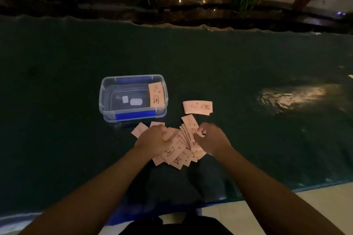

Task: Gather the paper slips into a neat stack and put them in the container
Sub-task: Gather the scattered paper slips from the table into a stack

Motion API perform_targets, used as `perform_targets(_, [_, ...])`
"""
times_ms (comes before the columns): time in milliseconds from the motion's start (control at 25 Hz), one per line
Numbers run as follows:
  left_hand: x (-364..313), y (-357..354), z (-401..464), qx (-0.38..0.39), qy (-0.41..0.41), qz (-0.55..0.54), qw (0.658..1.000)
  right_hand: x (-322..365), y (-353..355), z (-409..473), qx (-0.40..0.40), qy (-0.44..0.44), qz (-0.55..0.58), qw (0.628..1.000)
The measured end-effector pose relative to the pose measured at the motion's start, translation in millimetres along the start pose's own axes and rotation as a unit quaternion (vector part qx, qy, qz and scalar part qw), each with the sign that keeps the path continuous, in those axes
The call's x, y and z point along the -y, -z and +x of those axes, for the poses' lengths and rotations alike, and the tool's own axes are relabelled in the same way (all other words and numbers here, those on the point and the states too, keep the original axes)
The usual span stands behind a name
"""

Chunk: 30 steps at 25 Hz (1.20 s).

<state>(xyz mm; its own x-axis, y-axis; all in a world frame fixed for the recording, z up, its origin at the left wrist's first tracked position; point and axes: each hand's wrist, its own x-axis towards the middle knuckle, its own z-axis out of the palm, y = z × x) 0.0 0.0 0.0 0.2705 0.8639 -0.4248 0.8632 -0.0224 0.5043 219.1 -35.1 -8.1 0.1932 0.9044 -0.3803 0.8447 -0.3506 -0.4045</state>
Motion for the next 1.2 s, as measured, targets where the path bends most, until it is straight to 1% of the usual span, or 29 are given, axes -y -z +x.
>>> perform_targets(120, [2.4,-19.2,6.5,0.047,0.039,-0.014,0.998,-7.4,-10.5,16.4,0.02,-0.077,0.014,0.997])
perform_targets(200, [0.6,-29.4,9.2,0.065,0.057,-0.009,0.996,-11.4,-17.7,28.1,0.023,-0.098,0.032,0.994])
perform_targets(320, [-2.5,-40.6,14.2,0.056,0.065,-0.005,0.996,-14.6,-22.3,45.4,0.0,-0.117,0.072,0.99])
perform_targets(400, [-4.9,-48.2,15.0,0.058,0.076,-0.002,0.995,-14.3,-24.9,54.0,0.015,-0.134,0.091,0.987])
perform_targets(560, [-10.1,-60.3,17.2,0.051,0.111,-0.024,0.992,-15.2,-34.8,62.0,0.06,-0.133,0.046,0.988])
perform_targets(800, [-21.0,-71.2,21.8,0.052,0.178,-0.035,0.982,-22.7,-50.2,49.0,0.075,-0.157,0.102,0.98])
perform_targets(840, [-24.2,-71.5,23.0,0.062,0.193,-0.05,0.978,-23.8,-52.8,46.0,0.072,-0.162,0.106,0.979])
perform_targets(920, [-27.5,-74.6,27.4,0.084,0.229,-0.113,0.963,-26.4,-58.7,40.6,0.069,-0.169,0.118,0.976])
perform_targets(1040, [-28.8,-78.7,32.0,0.077,0.236,-0.153,0.957,-30.6,-67.0,33.2,0.073,-0.174,0.161,0.969])
perform_targets(1120, [-32.7,-79.7,33.4,0.066,0.263,-0.211,0.939,-30.1,-69.2,29.5,0.071,-0.176,0.183,0.965])
perform_targets(1200, [-40.3,-78.9,35.2,0.076,0.287,-0.229,0.927,-27.4,-69.5,25.8,0.065,-0.18,0.197,0.962])
